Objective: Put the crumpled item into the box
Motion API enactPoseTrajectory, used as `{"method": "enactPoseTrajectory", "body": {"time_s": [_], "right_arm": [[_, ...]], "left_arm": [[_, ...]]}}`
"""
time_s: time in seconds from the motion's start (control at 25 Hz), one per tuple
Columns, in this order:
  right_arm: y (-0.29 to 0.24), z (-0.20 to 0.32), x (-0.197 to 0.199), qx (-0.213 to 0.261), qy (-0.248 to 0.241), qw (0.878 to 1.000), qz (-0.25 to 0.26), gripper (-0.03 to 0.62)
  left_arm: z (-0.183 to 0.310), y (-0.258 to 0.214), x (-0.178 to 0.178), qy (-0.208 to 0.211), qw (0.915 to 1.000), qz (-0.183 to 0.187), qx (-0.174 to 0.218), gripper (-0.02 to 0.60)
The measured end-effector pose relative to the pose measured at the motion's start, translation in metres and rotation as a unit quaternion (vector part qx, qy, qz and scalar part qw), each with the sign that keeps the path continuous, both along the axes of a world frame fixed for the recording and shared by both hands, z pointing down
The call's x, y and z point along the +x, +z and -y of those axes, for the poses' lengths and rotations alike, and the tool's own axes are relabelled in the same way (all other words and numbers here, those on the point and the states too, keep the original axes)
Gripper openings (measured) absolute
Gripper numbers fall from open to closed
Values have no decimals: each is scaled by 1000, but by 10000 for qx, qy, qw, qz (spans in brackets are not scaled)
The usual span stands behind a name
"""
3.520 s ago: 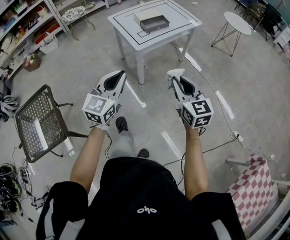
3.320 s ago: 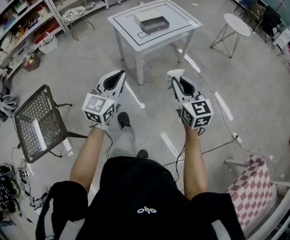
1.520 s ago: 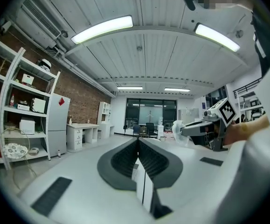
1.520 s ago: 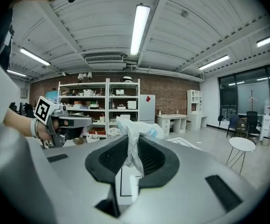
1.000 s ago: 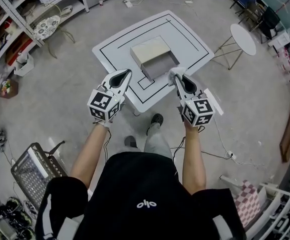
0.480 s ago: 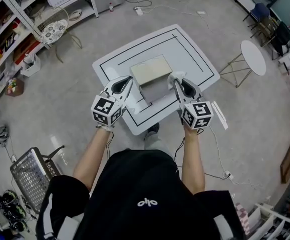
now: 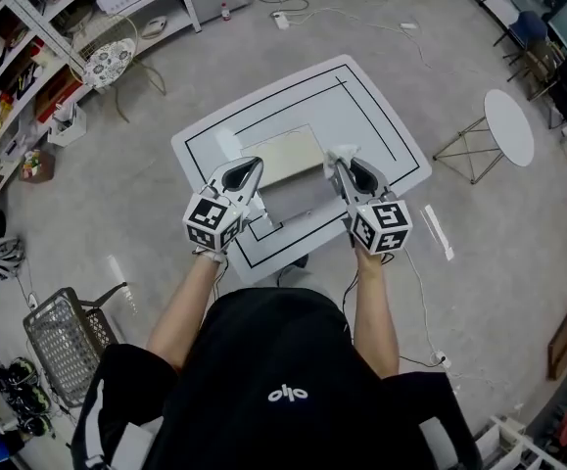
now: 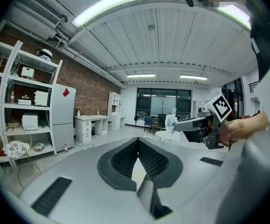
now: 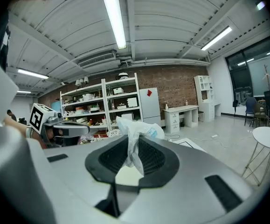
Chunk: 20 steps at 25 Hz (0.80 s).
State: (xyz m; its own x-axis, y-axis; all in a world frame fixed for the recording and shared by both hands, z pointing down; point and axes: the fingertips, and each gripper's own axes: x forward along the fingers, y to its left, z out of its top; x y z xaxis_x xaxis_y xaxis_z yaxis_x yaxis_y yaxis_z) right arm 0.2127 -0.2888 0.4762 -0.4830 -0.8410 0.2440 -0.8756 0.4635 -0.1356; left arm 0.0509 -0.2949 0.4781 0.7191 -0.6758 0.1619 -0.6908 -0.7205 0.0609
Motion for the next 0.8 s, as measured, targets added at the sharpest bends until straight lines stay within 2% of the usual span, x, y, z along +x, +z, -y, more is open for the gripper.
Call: {"method": "enactPoseTrajectory", "body": {"time_s": [0.4,0.64,0.8], "right_arm": [[30,43,29,-275,-203,9994,48,75],[50,52,16,-510,-254,9984,-25,75],[79,51,-12,-735,-322,9966,-157,75]], "left_arm": [[40,11,32,-135,9998,131,-37,8],[50,21,21,-97,9998,136,-135,8],[54,34,1,-17,9997,130,-201,8]]}}
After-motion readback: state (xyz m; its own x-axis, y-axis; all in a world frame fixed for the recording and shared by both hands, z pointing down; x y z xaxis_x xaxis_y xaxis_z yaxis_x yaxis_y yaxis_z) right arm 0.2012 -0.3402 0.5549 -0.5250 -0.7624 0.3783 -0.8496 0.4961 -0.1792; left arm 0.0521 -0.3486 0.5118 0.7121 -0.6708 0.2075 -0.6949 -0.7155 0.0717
